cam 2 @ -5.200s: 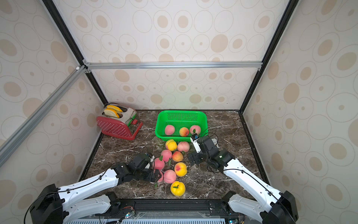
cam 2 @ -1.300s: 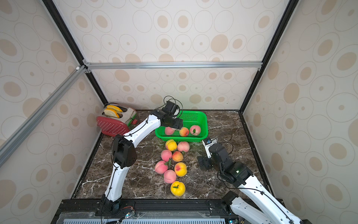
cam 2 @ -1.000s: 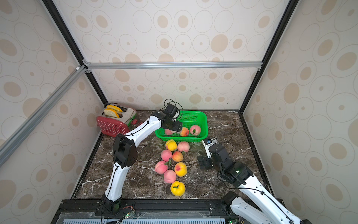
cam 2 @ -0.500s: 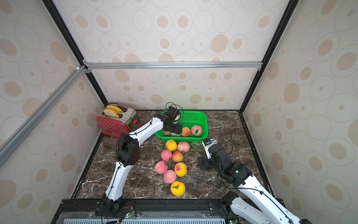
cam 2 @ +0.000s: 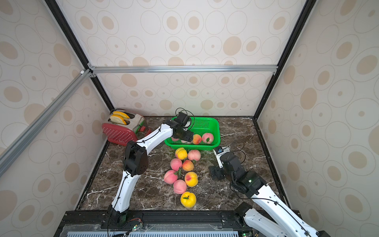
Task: Put the peaches into the basket
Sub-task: Place the peach in the basket.
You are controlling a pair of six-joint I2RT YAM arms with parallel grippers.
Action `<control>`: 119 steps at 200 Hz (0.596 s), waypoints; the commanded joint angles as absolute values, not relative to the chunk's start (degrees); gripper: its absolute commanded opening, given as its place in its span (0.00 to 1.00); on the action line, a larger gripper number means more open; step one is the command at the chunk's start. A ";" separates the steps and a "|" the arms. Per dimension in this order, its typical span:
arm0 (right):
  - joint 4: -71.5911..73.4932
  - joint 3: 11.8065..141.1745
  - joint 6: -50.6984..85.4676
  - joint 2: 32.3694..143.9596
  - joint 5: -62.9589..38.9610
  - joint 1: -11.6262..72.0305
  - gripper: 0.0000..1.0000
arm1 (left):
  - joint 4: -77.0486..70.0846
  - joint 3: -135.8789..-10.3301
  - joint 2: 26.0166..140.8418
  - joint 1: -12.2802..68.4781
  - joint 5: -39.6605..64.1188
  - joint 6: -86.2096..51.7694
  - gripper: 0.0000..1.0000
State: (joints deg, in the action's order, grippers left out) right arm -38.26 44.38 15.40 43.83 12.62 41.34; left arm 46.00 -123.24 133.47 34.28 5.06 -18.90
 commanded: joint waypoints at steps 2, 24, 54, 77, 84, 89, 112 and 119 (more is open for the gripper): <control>-39.15 45.44 14.92 42.94 13.11 41.01 1.00 | 47.72 -125.13 131.09 34.32 5.27 -17.80 0.86; -39.37 45.65 14.77 43.12 12.74 41.04 1.00 | 47.64 -123.71 128.79 34.29 4.99 -17.59 0.91; -39.72 45.71 15.18 43.59 11.99 41.03 1.00 | 48.13 -122.78 126.07 34.28 4.63 -17.25 0.96; -40.31 45.71 15.54 43.25 12.09 40.93 1.00 | 48.85 -122.81 124.52 34.28 4.27 -16.88 0.99; -40.57 45.84 15.65 43.16 12.12 40.96 1.00 | 48.99 -122.82 124.04 34.32 4.16 -16.81 0.99; -40.73 45.79 15.68 42.93 12.15 40.95 1.00 | 49.12 -122.95 123.73 34.28 4.10 -16.79 0.99; -41.48 45.94 15.83 42.58 12.05 40.98 1.00 | 49.82 -123.05 122.64 34.35 3.81 -16.62 0.99; -41.74 45.95 15.86 42.54 12.13 40.95 1.00 | 49.99 -123.05 122.24 34.28 3.78 -16.64 0.99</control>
State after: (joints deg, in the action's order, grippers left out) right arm -39.70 44.40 15.33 43.38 12.27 41.06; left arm 47.53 -122.67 124.11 34.28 4.62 -17.89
